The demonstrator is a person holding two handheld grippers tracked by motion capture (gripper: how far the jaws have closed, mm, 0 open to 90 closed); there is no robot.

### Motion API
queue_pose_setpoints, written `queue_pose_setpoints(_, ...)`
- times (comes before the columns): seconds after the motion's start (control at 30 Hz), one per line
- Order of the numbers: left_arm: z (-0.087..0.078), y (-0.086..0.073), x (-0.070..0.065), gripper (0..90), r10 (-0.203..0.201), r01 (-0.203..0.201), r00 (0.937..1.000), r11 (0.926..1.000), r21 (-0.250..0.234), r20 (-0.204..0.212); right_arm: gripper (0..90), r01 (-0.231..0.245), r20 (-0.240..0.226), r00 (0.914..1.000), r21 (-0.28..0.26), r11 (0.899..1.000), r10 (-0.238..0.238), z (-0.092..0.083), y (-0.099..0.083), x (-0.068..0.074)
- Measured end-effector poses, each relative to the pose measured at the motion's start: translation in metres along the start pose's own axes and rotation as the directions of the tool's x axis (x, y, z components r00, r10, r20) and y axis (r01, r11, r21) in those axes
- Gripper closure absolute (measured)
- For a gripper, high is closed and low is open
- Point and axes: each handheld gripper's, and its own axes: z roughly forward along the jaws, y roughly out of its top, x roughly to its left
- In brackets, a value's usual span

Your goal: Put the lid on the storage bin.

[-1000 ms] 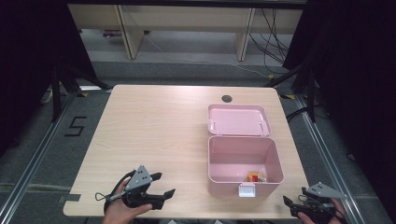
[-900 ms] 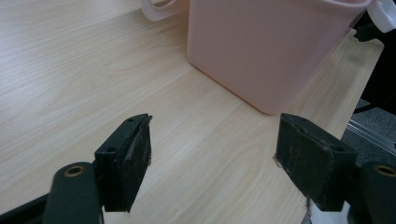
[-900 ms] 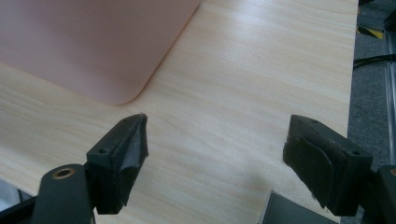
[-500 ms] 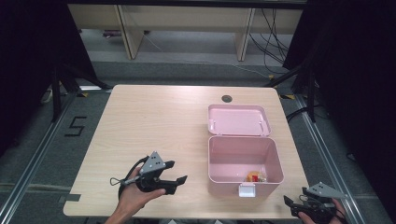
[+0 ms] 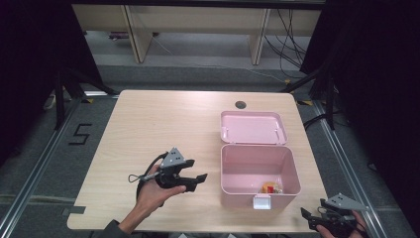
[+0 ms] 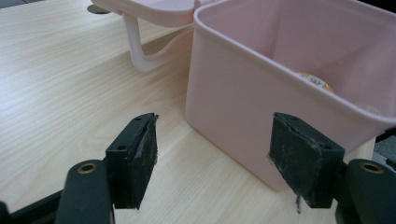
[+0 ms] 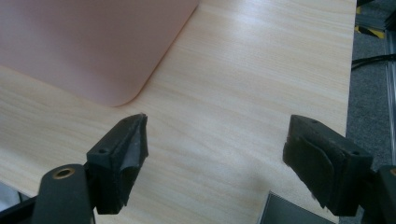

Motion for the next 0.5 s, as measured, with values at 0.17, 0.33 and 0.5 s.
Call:
queue_pose_setpoints(0.17, 0.008, 0.012, 0.002, 32.6, -0.011, 0.011, 0.9999, 0.9999, -0.011, 0.013, 22.2, 0.016, 0.006, 0.9998, -0.002, 1.0, -0.016, 0.0, 0.0, -0.002)
queue_pose_setpoints(0.33, 0.017, 0.026, 0.003, 35.6, -0.013, 0.013, 0.9996, 0.9996, -0.024, 0.027, 22.2, 0.046, -0.003, 0.9989, -0.015, 0.999, -0.046, 0.003, -0.001, -0.005)
queue_pose_setpoints(0.5, 0.027, 0.041, 0.003, 37.0, -0.013, 0.014, 0.9992, 0.9996, -0.023, 0.039, 22.2, 0.016, -0.014, 0.9998, -0.006, 1.0, -0.016, 0.002, 0.0, -0.004)
